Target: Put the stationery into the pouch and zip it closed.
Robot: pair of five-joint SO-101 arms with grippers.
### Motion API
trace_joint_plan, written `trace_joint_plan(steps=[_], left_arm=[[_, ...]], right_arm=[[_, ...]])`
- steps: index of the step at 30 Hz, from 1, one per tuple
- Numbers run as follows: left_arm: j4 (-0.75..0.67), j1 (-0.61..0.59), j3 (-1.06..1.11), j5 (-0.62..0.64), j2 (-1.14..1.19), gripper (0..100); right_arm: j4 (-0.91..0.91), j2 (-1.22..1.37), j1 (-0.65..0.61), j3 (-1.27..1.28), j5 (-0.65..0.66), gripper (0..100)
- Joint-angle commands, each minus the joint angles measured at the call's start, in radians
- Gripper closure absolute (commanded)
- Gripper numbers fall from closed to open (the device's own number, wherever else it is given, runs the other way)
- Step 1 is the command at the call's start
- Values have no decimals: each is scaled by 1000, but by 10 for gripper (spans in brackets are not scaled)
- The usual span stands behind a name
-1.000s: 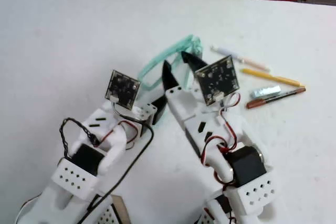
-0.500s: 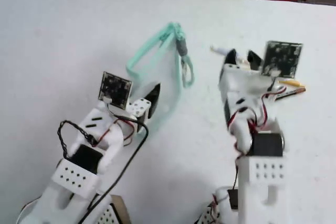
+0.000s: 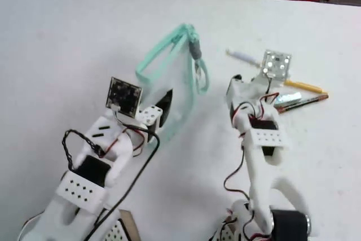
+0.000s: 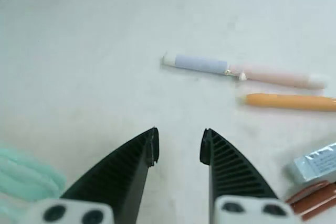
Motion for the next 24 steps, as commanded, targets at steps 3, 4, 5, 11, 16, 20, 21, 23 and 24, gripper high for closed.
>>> trace_joint_plan(steps=[3,4,5,11,16,20,21,23,24], left_arm=[[-29,-5,-5,2,-8,839],[-29,-4,-5,2,-8,839],[-29,-2,-5,2,-8,839],[-29,5,-5,2,-7,839],[-28,24,-3,2,-7,840],[-28,24,-3,2,-7,841],[-28,22,-3,2,-7,841],[-28,19,-3,2,-7,840],[-28,16,-3,2,-7,839]], right_arm=[[-8,10,-12,-54,71,868],[-8,10,-12,-55,74,868],[-8,10,-12,-57,75,868],[-10,10,-5,-57,75,868],[-12,21,-1,-75,75,868],[-16,31,47,-83,74,868],[-19,45,53,-92,74,868],[-13,94,56,-135,74,868],[-13,127,64,-160,74,868]])
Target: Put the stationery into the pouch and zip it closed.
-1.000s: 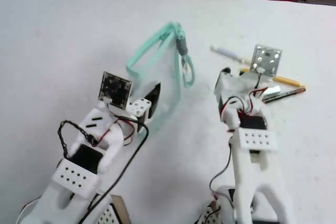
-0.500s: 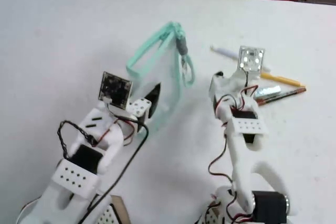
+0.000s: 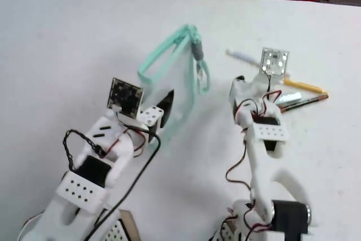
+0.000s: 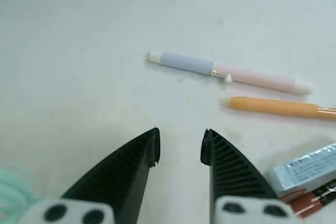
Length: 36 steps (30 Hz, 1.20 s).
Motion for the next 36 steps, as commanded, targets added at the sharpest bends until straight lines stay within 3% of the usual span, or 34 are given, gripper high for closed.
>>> trace_joint_plan(steps=[1,4,13,18,27,36], left_arm=[[-25,5,-3,3,-7,839],[-25,12,-3,3,-7,839],[-25,12,-3,3,-7,839],[-25,12,-3,3,-7,839],[-25,12,-3,3,-7,839],[-25,12,-3,3,-7,839]], right_arm=[[-10,73,25,-120,3,868],[90,177,62,-253,-29,868],[515,504,206,-726,-376,868],[668,608,257,-890,-483,868],[680,654,369,-951,-591,868],[547,740,409,-970,-605,868]])
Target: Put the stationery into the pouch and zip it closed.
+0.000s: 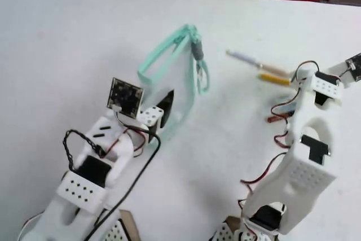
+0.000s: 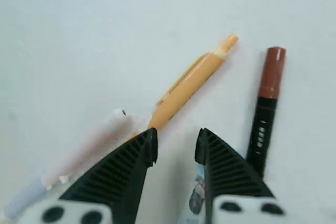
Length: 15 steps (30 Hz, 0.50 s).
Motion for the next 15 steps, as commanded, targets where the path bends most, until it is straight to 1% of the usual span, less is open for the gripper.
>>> trace_joint_plan(steps=[1,5,15], left_arm=[[-25,10,-3,3,-7,839],[-25,10,-3,3,-7,839],[-25,10,-3,3,-7,839]], right_arm=[[-41,35,25,-61,-6,868],[-39,93,30,-117,-6,868],[104,183,25,-282,-8,868]])
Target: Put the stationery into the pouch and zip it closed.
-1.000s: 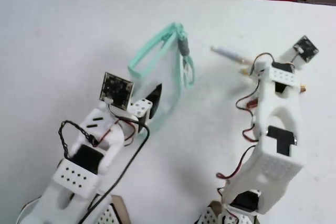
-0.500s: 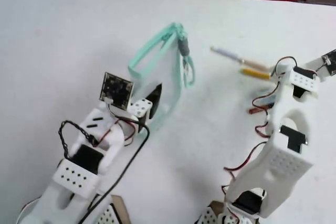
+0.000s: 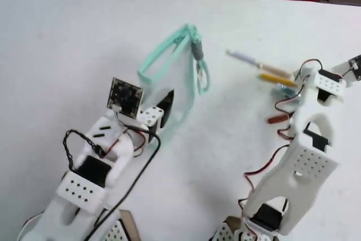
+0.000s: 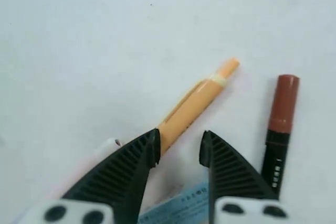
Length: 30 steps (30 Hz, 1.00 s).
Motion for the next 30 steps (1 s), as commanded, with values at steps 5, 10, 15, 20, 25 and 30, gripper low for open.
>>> trace_joint_plan(steps=[5,10,15,20,25,30], left_arm=[[-25,10,-3,3,-7,839],[-25,10,-3,3,-7,839],[-25,10,-3,3,-7,839],[-25,10,-3,3,-7,839],[-25,10,-2,3,-7,839],[-32,10,11,3,-8,839]], right_arm=[[108,104,7,-206,-5,868],[194,206,35,-347,-120,868],[278,297,36,-491,-158,868],[377,377,38,-631,-158,871],[460,461,41,-773,-158,872],[476,547,39,-888,-150,930]])
